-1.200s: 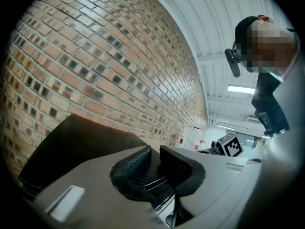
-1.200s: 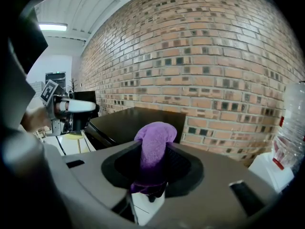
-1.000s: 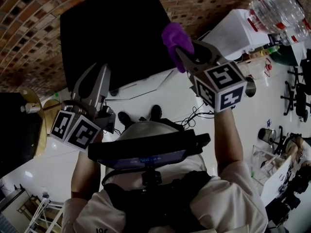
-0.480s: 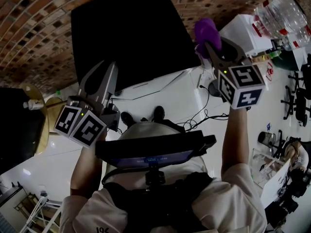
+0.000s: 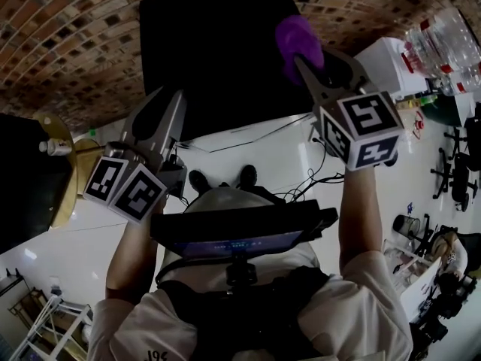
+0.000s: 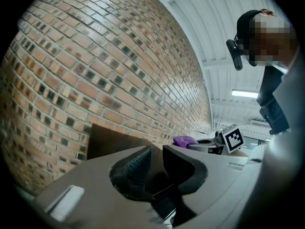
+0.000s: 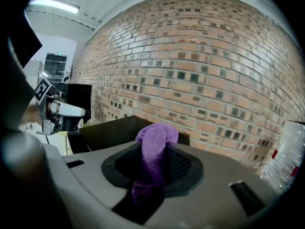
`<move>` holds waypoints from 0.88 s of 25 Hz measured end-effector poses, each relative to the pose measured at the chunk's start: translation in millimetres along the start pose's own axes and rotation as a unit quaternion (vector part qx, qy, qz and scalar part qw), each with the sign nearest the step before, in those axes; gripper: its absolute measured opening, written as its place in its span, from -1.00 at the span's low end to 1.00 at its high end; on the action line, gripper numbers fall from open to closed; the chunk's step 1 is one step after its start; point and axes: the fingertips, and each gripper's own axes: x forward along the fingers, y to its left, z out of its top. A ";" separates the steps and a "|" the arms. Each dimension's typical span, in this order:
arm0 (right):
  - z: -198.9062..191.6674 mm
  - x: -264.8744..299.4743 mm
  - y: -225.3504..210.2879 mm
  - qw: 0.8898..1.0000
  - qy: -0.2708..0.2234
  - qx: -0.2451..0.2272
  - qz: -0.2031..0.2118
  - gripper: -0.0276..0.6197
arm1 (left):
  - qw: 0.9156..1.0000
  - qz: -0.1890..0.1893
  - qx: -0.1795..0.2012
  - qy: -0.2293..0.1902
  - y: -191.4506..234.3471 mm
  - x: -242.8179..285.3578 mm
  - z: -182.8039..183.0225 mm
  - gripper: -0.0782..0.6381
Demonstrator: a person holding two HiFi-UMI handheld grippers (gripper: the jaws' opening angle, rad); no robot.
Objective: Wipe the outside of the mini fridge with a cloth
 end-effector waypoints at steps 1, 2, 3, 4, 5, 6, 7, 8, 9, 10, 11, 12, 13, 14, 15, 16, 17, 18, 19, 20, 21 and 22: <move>4.9 6.3 10.1 1.000 -0.001 -0.002 0.008 -0.51 | 1.000 0.002 0.000 -0.002 4.9 -4.1 2.7 -0.55; 10.3 12.9 20.6 1.000 -0.003 -0.004 0.016 -0.51 | 1.000 0.005 -0.001 -0.004 9.9 -8.1 5.5 -0.55; 15.6 19.9 31.4 1.000 -0.004 -0.005 0.025 -0.51 | 1.000 0.006 -0.001 -0.007 15.1 -12.0 8.2 -0.55; 20.2 27.3 42.4 0.999 -0.006 -0.007 0.033 -0.51 | 1.000 0.007 -0.002 -0.009 20.3 -15.7 10.5 -0.55; 23.9 35.4 53.6 0.999 -0.006 -0.007 0.041 -0.51 | 1.000 0.008 -0.003 -0.010 25.7 -19.4 12.5 -0.55; 27.7 44.2 65.2 0.999 -0.007 -0.007 0.050 -0.51 | 1.000 0.009 -0.004 -0.011 30.9 -23.0 14.1 -0.55; 32.0 53.5 77.5 0.998 -0.008 -0.006 0.059 -0.51 | 1.000 0.009 -0.005 -0.012 35.9 -26.6 15.6 -0.55; 36.4 63.1 89.7 0.998 -0.008 -0.005 0.069 -0.51 | 1.000 0.009 -0.006 -0.013 40.5 -30.0 17.0 -0.55; 40.1 72.9 101.1 0.997 -0.008 -0.003 0.077 -0.51 | 1.000 0.009 -0.006 -0.014 44.7 -33.2 18.5 -0.55; 42.7 82.5 111.0 0.996 -0.006 -0.001 0.084 -0.51 | 1.000 0.008 -0.006 -0.014 48.7 -36.2 20.0 -0.55; 44.2 91.9 119.3 0.996 -0.003 0.001 0.088 -0.51 | 1.000 0.006 -0.006 -0.013 52.7 -39.1 21.3 -0.55; 45.1 100.8 126.0 0.996 0.000 0.002 0.090 -0.51 | 1.000 0.004 -0.006 -0.012 56.8 -41.9 22.4 -0.55; 45.9 109.2 131.3 0.996 0.003 0.004 0.090 -0.51 | 1.000 0.002 -0.006 -0.011 61.2 -44.6 23.4 -0.55; 47.0 116.8 135.8 0.996 0.006 0.007 0.088 -0.51 | 1.000 0.000 -0.006 -0.010 65.6 -47.2 24.3 -0.55; 47.9 123.6 139.5 0.996 0.009 0.011 0.086 -0.51 | 1.000 -0.001 -0.006 -0.009 70.0 -49.7 25.3 -0.55; 48.4 129.5 142.6 0.996 0.011 0.015 0.082 -0.51 | 1.000 -0.003 -0.007 -0.008 73.9 -52.1 26.1 -0.55; 48.5 134.4 145.0 0.997 0.014 0.020 0.078 -0.51 | 1.000 -0.005 -0.008 -0.008 77.1 -54.2 26.8 -0.55; 48.1 138.3 146.9 0.997 0.017 0.024 0.075 -0.51 | 1.000 -0.007 -0.009 -0.007 79.2 -55.6 27.3 -0.55; 47.4 141.4 148.5 0.997 0.020 0.028 0.074 -0.51 | 1.000 -0.009 -0.010 -0.006 80.5 -56.3 27.7 -0.55; 46.3 144.0 149.8 0.997 0.023 0.031 0.073 -0.51 | 1.000 -0.011 -0.010 -0.005 81.0 -56.4 27.9 -0.55; 44.7 146.6 150.6 0.997 0.027 0.031 0.072 -0.51 | 1.000 -0.012 -0.010 -0.005 81.2 -56.1 28.0 -0.55; 42.4 149.1 151.1 0.997 0.030 0.030 0.071 -0.51 | 1.000 -0.012 -0.010 -0.006 81.0 -55.6 28.1 -0.55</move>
